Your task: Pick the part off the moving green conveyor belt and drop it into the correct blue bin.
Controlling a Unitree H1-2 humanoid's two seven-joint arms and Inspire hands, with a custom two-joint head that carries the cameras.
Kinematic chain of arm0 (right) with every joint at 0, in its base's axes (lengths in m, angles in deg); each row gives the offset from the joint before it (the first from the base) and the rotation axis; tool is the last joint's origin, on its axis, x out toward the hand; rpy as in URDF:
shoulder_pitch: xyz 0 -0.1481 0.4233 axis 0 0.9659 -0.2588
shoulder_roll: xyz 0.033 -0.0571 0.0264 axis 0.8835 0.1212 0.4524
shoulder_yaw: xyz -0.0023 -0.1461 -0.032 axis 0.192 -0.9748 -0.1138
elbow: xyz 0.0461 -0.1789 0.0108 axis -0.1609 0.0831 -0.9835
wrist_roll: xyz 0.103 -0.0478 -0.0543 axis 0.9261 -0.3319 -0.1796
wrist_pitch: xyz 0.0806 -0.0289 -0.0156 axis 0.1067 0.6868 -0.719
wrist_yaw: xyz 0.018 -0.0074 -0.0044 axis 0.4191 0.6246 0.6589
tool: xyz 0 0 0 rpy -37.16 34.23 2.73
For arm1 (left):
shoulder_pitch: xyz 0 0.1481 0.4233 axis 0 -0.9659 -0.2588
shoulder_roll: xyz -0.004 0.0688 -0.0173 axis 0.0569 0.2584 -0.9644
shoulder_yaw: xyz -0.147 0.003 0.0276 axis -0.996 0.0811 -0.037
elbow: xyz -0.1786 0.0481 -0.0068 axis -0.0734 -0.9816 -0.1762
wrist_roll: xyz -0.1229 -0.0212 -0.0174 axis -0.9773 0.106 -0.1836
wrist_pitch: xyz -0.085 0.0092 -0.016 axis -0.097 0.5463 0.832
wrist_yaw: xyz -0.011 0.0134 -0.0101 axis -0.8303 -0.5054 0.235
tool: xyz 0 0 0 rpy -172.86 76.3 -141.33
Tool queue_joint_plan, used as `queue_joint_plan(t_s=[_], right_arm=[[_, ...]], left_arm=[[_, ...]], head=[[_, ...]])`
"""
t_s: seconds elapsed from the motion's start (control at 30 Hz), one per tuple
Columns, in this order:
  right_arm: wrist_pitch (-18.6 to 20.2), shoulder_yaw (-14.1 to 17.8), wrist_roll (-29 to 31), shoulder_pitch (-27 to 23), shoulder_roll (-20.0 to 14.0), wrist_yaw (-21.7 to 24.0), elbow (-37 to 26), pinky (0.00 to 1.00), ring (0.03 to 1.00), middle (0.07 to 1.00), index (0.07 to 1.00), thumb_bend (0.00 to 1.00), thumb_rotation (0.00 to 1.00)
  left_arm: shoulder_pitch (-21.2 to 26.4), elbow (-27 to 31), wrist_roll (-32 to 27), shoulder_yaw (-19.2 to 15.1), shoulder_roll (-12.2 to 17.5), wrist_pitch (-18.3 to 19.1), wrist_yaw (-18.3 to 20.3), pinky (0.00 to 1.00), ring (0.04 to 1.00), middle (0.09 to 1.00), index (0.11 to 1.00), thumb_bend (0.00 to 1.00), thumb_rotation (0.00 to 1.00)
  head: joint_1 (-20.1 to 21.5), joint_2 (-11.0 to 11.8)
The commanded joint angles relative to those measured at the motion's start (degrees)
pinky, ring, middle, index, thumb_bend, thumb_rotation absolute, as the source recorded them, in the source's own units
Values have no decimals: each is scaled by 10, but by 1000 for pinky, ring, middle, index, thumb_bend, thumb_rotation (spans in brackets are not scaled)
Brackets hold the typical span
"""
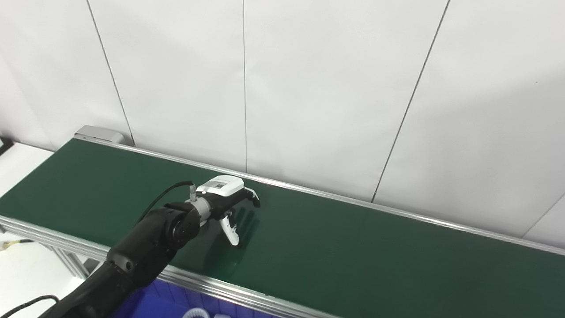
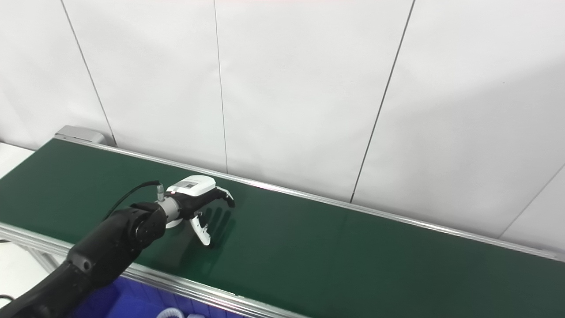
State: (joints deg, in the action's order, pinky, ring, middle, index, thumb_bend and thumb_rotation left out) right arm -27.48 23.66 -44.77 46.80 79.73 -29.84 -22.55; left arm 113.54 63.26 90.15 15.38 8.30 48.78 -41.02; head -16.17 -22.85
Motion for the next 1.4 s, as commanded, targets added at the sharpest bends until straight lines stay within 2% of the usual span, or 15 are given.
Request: queue_joint_plan(t_s=[0.0, 0.3, 0.43, 0.6, 0.83, 1.37], right_arm=[[-30, -4, 1, -1, 5, 2, -19, 771, 851, 896, 964, 238, 944], [-30, -3, 6, 1, 5, 6, -22, 793, 862, 900, 965, 264, 949], [-30, -3, 2, 0, 4, 5, -22, 786, 857, 897, 966, 277, 958], [-29, -3, -1, 2, 5, 2, -27, 781, 852, 894, 965, 252, 947], [-29, -2, 5, 4, 4, 7, -28, 794, 862, 899, 966, 292, 957], [-29, -2, 6, 5, 4, 8, -30, 782, 855, 896, 967, 273, 938]], left_arm=[[19, 17, 3, -6, 17, -5, -12, 816, 849, 845, 762, 897, 0], [15, 42, 12, -1, 21, 13, 8, 818, 847, 848, 758, 897, 0], [5, 57, 14, -2, 20, 17, 15, 786, 817, 830, 747, 891, 0], [3, 58, 23, 1, 21, 23, 24, 786, 835, 852, 754, 888, 0], [-2, 57, 24, -1, 19, 24, 25, 798, 843, 853, 750, 898, 0], [-13, 47, 25, 1, 15, 13, 15, 799, 851, 853, 743, 892, 0]], head=[[1, 0], [0, -2], [0, -3], [1, -5], [0, -6], [2, -9]])
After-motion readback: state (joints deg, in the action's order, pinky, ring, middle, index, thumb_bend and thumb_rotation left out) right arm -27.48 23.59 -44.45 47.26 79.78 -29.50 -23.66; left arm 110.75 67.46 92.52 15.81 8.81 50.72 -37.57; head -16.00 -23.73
